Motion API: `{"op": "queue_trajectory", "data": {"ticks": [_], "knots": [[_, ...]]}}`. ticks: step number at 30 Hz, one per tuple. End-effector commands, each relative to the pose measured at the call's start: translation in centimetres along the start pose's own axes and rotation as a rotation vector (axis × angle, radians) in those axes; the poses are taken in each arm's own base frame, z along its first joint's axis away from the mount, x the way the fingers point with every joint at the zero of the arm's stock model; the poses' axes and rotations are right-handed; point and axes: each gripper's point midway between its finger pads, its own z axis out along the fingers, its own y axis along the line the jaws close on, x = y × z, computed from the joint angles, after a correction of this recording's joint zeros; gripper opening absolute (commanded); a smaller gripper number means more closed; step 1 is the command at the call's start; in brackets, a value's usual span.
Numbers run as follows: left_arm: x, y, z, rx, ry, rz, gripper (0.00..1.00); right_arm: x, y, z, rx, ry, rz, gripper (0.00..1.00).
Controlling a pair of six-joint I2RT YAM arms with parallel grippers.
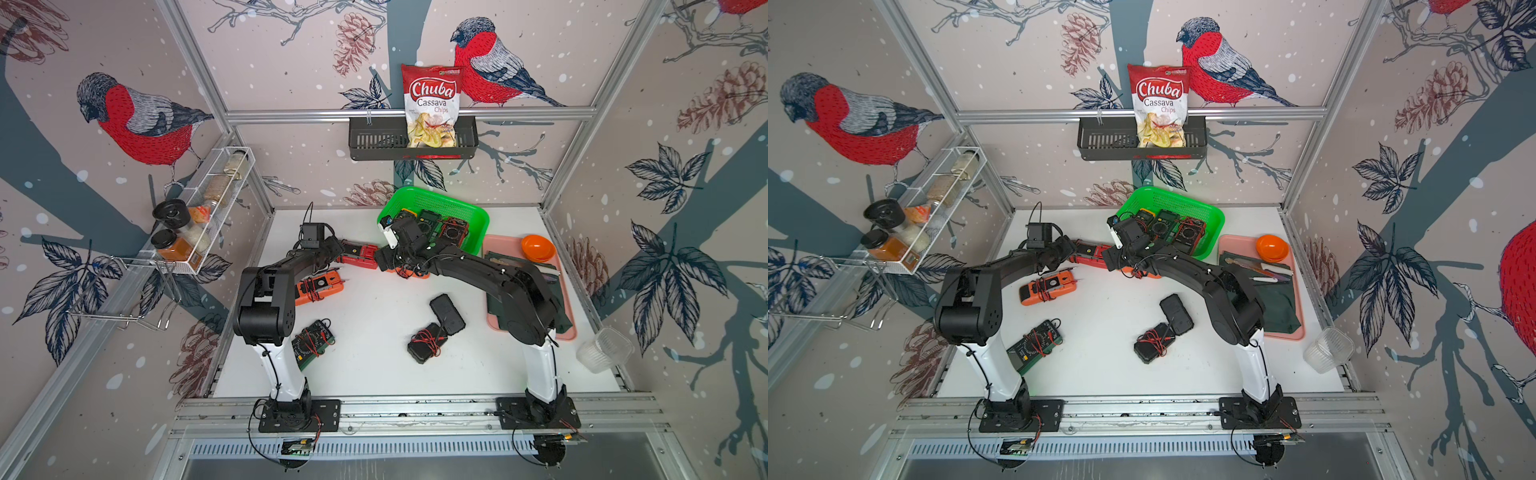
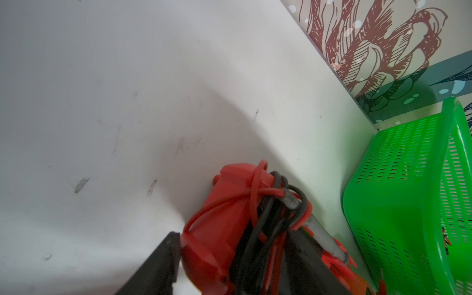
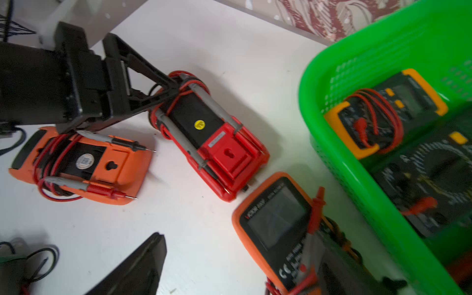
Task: Put the multimeter into the basket
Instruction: Pick up the multimeter from the center of the board.
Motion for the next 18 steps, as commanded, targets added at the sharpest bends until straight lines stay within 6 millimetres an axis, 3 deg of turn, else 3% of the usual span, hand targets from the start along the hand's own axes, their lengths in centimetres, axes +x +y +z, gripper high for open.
{"op": "queue_trajectory", "data": {"ticks": [1,3,10,18], "knots": [[-0.3,0.2,0.2,0.001,0.004,0.004,0.65,-2.1,1.8,1.6,-0.098,-0.069,-0.047,0.96],[-0.2,0.2,0.3,0.005,0.008,0.006,0.64,-2.6,1.6,3.0,-0.097,-0.081,-0.054,1.0],[-0.1,0.2,0.5,0.01,0.016,0.019,0.54,-3.4,-0.9,7.8,-0.066,-0.105,-0.02,1.0],[-0.3,0.0,0.4,0.018,0.014,0.022,0.54,-2.8,-0.6,10.2,-0.095,-0.103,-0.031,1.0]]}}
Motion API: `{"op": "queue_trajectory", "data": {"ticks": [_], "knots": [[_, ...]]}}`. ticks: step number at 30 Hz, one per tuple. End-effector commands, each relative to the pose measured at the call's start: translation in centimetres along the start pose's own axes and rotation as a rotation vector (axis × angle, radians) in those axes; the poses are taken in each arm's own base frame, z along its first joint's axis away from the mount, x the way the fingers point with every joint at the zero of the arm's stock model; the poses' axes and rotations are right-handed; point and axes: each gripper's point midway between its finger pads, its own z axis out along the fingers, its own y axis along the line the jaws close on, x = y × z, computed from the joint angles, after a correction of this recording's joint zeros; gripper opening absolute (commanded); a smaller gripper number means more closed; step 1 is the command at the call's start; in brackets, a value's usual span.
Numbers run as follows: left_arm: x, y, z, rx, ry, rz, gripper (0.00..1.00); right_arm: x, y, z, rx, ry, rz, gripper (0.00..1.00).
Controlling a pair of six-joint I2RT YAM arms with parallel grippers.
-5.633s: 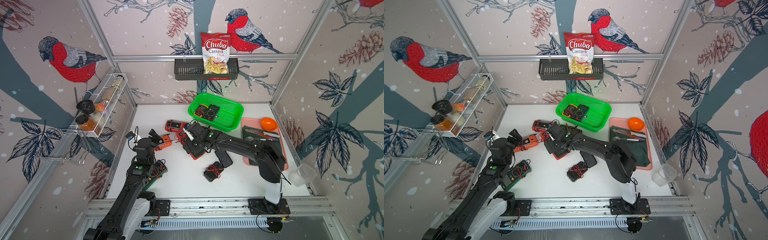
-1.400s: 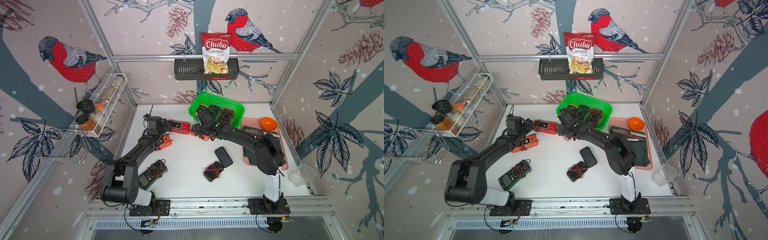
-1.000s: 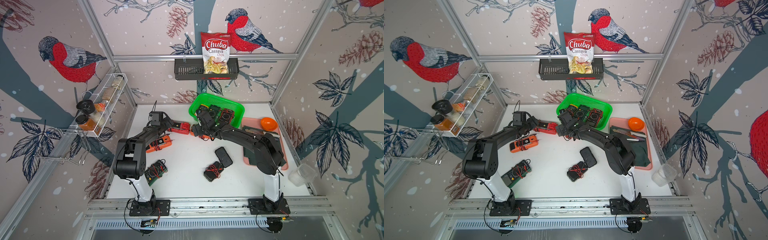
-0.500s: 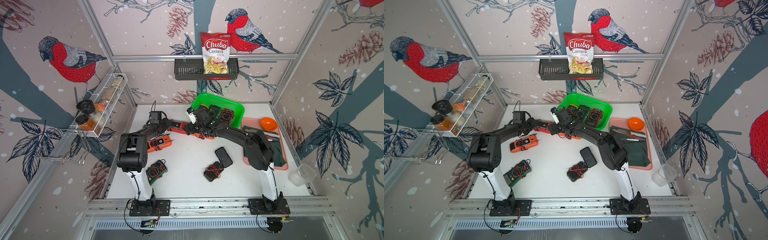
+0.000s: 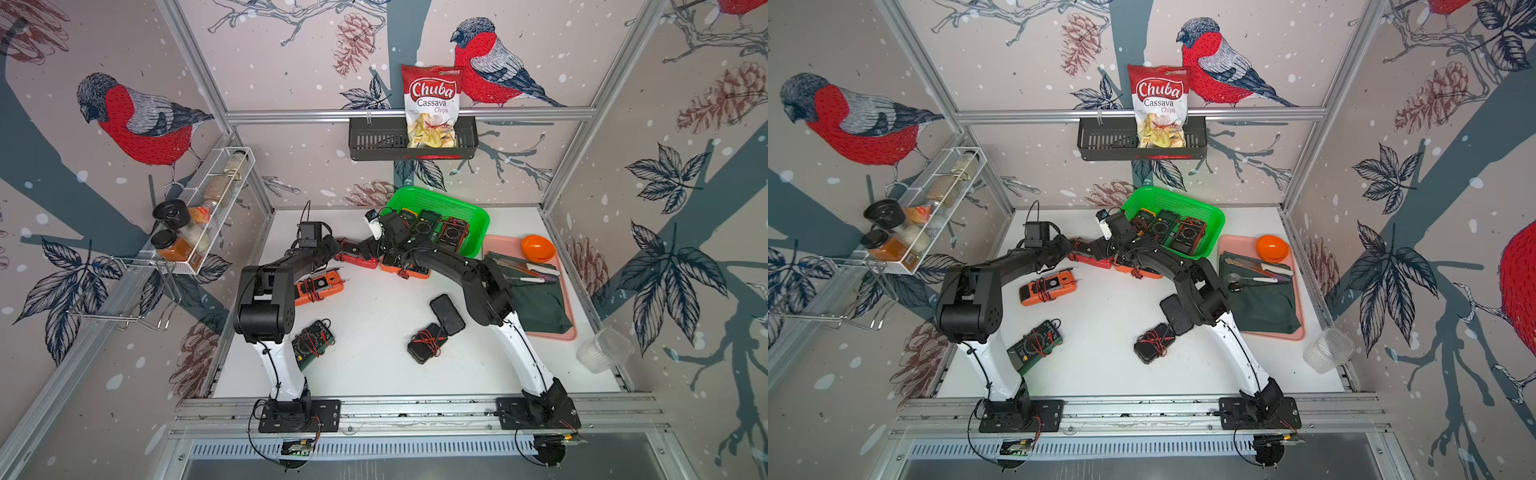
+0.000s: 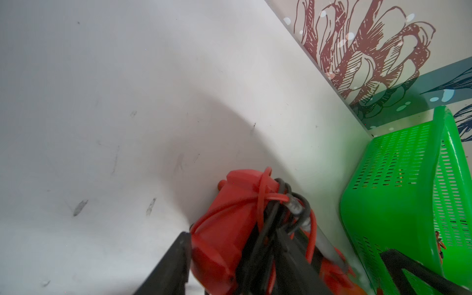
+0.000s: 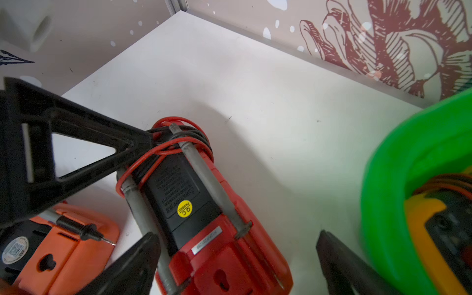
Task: Put the multimeter into the basket
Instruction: Pick up the multimeter from the center of the board.
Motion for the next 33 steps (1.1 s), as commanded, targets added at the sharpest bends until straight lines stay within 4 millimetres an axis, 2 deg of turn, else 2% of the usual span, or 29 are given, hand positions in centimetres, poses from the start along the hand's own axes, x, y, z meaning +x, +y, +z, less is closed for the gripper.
{"op": "queue_trajectory", "data": {"ticks": [1,9,12,17,21,23,27,33], "knots": [[0.4,0.2,0.0,-0.004,0.025,0.009,0.54,-0.2,0.6,0.6,-0.036,-0.015,-0.006,1.0],[0.1,0.1,-0.1,-0.002,0.018,0.009,0.54,2.0,2.0,1.7,-0.081,0.045,-0.013,1.0],[0.0,-0.1,-0.1,0.004,0.018,0.009,0.54,2.7,3.5,1.4,-0.1,0.079,-0.033,1.0],[0.0,-0.6,-0.1,0.025,0.024,0.013,0.56,3.1,7.0,-0.1,-0.116,0.102,-0.079,0.98],[0.2,-1.1,-0.3,0.056,0.033,0.016,0.56,3.4,8.5,-0.9,-0.085,0.127,-0.069,0.97],[0.6,-1.3,-0.4,0.077,0.043,0.011,0.56,3.5,8.4,-1.1,-0.039,0.141,-0.035,0.99],[1.3,-1.8,-0.7,0.12,0.058,0.003,0.56,3.6,6.8,-1.1,0.058,0.176,0.073,1.0],[2.3,-2.6,-0.3,0.164,0.089,0.015,0.54,3.8,5.3,-0.8,0.117,0.176,0.104,1.0]]}}
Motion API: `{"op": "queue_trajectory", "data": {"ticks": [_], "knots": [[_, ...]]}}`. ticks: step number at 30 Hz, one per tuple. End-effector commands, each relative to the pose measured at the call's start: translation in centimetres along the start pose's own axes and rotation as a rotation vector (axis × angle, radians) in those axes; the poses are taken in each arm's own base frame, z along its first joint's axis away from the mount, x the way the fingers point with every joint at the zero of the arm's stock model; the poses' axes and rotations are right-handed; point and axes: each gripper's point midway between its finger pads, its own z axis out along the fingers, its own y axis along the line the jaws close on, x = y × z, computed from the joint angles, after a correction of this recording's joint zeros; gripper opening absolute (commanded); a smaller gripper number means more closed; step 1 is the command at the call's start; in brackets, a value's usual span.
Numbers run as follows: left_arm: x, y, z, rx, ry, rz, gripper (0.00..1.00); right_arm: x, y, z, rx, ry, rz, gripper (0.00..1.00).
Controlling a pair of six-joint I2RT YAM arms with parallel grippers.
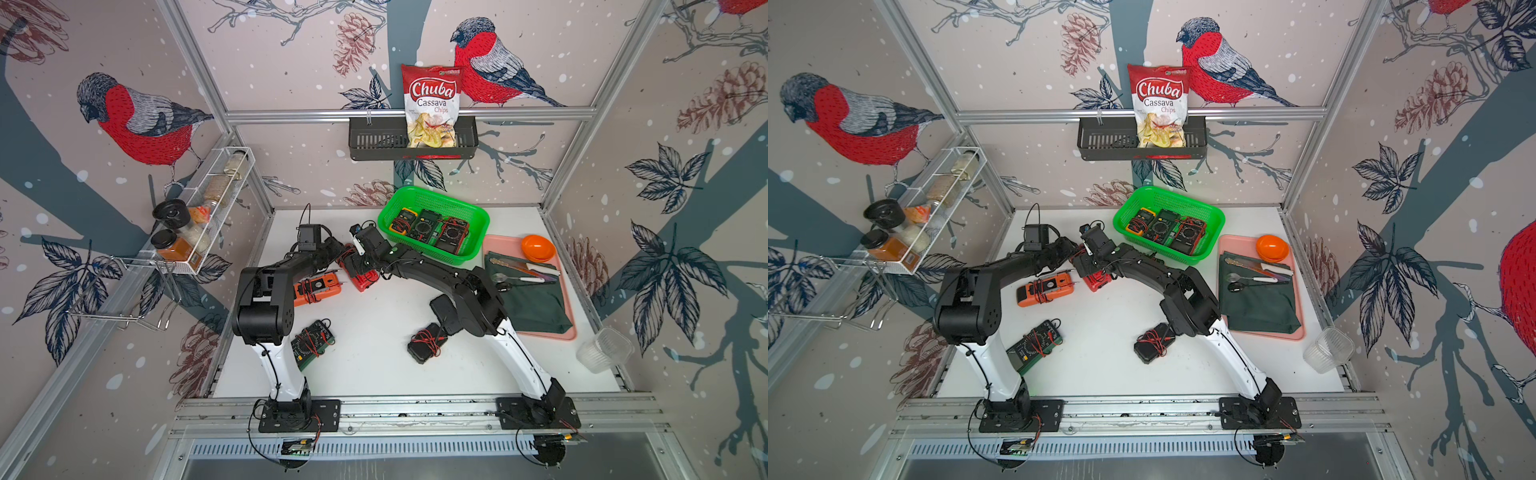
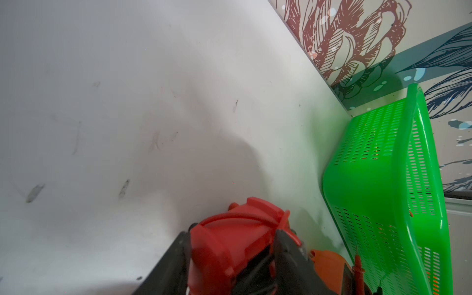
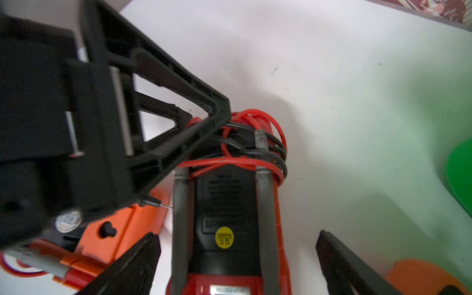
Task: Put the multimeter into the basket
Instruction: Pick up the multimeter from the center of the board.
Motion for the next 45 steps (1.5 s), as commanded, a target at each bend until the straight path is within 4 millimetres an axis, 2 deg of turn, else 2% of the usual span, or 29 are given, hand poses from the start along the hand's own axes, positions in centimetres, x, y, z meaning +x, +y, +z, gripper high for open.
{"op": "queue_trajectory", "data": {"ticks": [1,6,13,20,25,28,32,34,37,40,45], "knots": [[0.5,-1.3,0.3,0.056,0.024,0.019,0.54,0.5,-1.6,0.3,0.049,0.018,0.05,1.0],[0.4,-1.6,0.6,0.068,0.03,0.029,0.54,1.1,-2.3,1.5,0.01,0.03,0.045,1.0],[1.0,-2.9,1.5,0.103,0.063,0.05,0.46,2.0,-1.5,2.7,-0.037,0.052,0.012,1.0],[1.3,-3.2,1.3,0.106,0.064,0.048,0.48,3.6,-2.2,4.1,0.021,0.096,0.012,1.0],[1.0,-3.3,0.5,0.098,0.047,0.046,0.54,4.0,-2.5,4.2,0.074,0.109,0.001,0.94],[0.6,-3.4,-0.2,0.092,0.028,0.043,0.6,4.1,-2.4,4.1,0.087,0.113,-0.008,0.84],[-0.1,-3.3,-1.3,0.081,-0.005,0.033,0.63,3.5,-1.8,3.3,0.102,0.107,-0.031,0.55],[-0.9,-3.3,-2.4,0.084,-0.035,0.025,0.65,2.5,-1.0,2.3,0.095,0.087,-0.047,0.37],[-2.4,-3.3,-4.5,0.074,-0.1,0.018,0.68,0.5,0.2,0.5,0.079,0.045,-0.062,0.18],[-3.7,-3.7,-7.0,0.053,-0.172,0.035,0.75,-1.6,0.6,-1.7,0.074,0.0,-0.043,0.01],[-5.2,-4.6,-11.2,0.039,-0.286,0.061,0.83,-4.7,0.4,-5.6,0.065,-0.076,0.033,0.0]]}}
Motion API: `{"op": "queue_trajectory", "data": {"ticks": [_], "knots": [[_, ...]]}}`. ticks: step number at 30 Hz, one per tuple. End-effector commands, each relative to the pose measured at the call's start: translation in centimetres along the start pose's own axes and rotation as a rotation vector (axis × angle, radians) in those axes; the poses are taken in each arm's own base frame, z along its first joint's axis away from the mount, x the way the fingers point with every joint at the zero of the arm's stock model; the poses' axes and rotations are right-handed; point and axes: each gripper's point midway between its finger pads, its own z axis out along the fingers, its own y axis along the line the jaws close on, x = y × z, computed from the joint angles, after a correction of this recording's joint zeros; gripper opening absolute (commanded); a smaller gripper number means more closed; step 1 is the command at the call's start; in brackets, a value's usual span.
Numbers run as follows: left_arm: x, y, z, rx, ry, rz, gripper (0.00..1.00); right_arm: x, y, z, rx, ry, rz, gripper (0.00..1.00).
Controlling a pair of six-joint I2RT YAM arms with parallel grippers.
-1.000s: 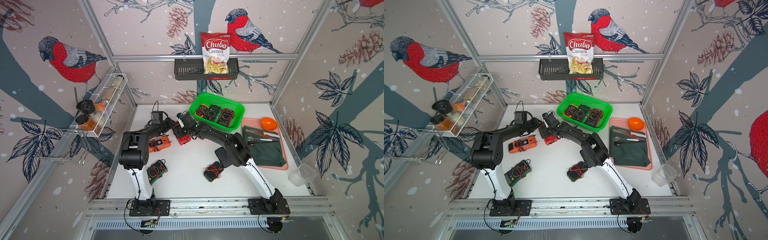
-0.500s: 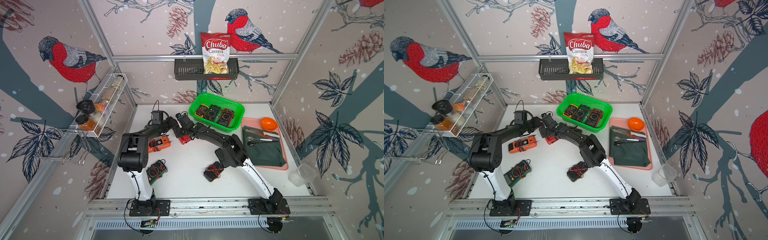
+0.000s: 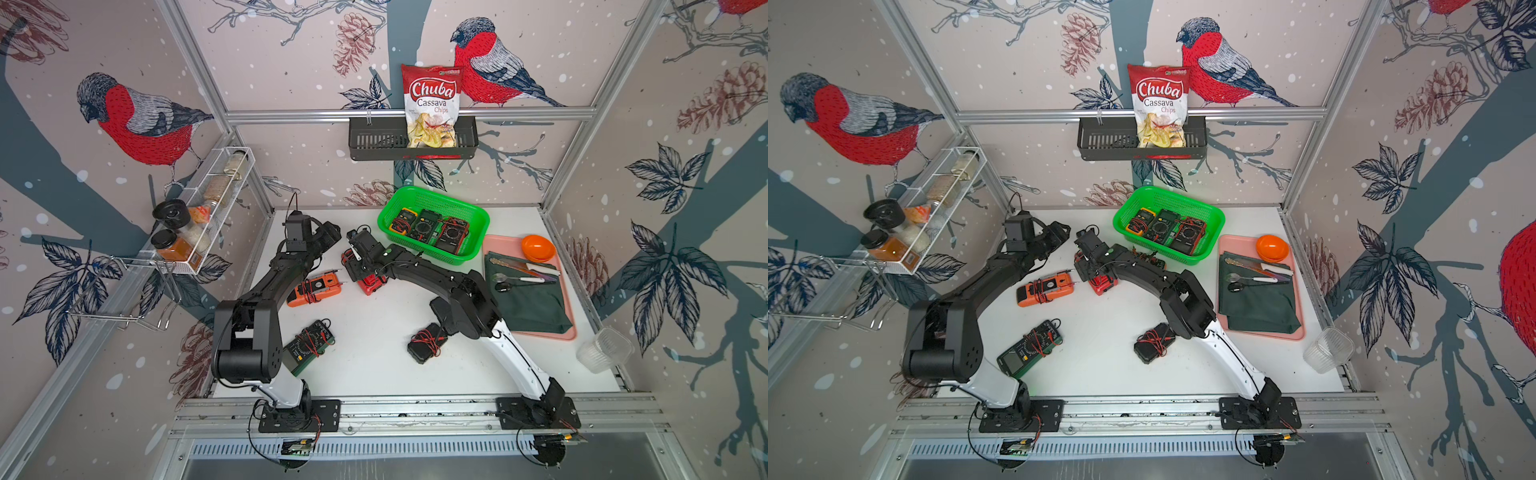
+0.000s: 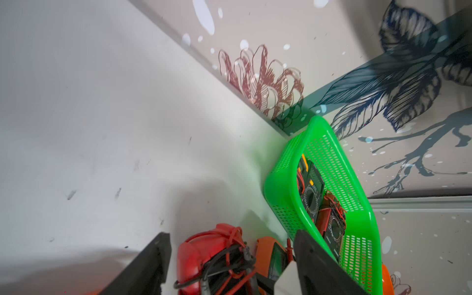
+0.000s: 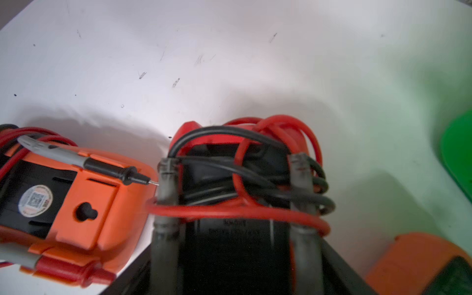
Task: Put the multimeter into the basket
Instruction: Pick up the multimeter from the center of the board, then place the multimeter in the basket.
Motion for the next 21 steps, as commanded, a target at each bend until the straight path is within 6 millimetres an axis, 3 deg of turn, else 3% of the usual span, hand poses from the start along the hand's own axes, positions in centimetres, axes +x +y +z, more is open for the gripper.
{"op": "queue_trajectory", "data": {"ticks": [1,3,9,12,16,21], "knots": [[-1.4,0.3,-2.0,-0.043,-0.078,0.023,0.89,-5.7,-0.5,-6.1,-0.008,-0.158,0.088,0.0],[-1.9,-0.2,-3.3,-0.034,-0.111,0.029,0.99,-6.6,-1.2,-7.9,-0.002,-0.195,0.122,0.0],[-1.6,-0.1,-5.9,-0.02,-0.159,0.034,0.99,-8.1,-5.1,-14.2,0.032,-0.314,0.233,0.0],[-1.5,-0.2,-7.1,-0.007,-0.19,0.033,0.99,-8.1,-8.5,-17.3,0.067,-0.37,0.305,0.0],[-1.2,-0.1,-8.8,0.016,-0.235,0.019,0.99,-7.1,-14.7,-20.7,0.159,-0.445,0.426,0.0],[-0.8,0.2,-9.6,0.029,-0.262,0.015,0.99,-5.6,-21.6,-22.7,0.262,-0.485,0.532,0.0]]}}
